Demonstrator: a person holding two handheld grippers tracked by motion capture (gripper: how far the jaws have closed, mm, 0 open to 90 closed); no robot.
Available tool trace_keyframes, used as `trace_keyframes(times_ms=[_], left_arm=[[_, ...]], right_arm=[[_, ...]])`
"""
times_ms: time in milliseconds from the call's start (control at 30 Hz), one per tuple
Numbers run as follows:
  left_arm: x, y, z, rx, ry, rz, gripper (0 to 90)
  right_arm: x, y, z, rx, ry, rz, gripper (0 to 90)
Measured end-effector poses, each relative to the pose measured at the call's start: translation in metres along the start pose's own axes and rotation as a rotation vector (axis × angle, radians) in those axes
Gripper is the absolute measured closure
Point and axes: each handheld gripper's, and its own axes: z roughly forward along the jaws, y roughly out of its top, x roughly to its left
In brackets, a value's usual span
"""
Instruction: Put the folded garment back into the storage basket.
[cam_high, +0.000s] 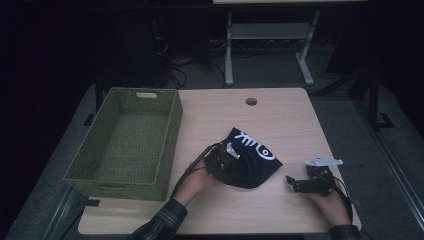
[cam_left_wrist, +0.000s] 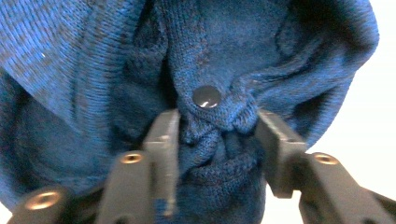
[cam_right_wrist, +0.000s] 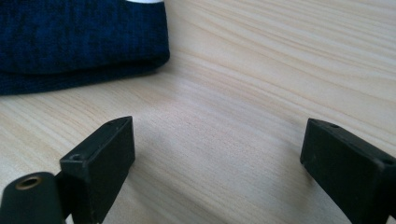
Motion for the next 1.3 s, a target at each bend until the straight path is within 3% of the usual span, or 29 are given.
trace_keyframes(times_ms=[33, 67, 300, 600, 900, 1300], left_arm=[[0.001, 0.000, 0.000, -0.002, -0.007, 0.002, 58.6], [0.001, 0.000, 0.000, -0.003, -0.012, 0.002, 65.0], [0.006, -0.001, -0.002, -0.015, -0.047, -0.018, 71.8], [0.006, 0.002, -0.010, -0.046, -0.068, -0.033, 73.0], [0.006, 0.005, -0.030, -0.096, -0.107, -0.061, 73.7], [0.012, 0.017, -0.061, -0.130, -0.104, -0.065, 73.9]], right_arm=[[0.000, 0.000, 0.000, 0.000, 0.000, 0.000, 9.6], [0.000, 0.000, 0.000, 0.001, 0.001, 0.001, 9.4], [0.000, 0.000, 0.000, 0.002, 0.002, 0.001, 9.4], [0.000, 0.000, 0.000, 0.002, 0.002, 0.001, 9.4], [0.000, 0.000, 0.000, 0.002, 0.002, 0.001, 9.4], [0.000, 0.000, 0.000, -0.001, 0.002, 0.001, 9.4]])
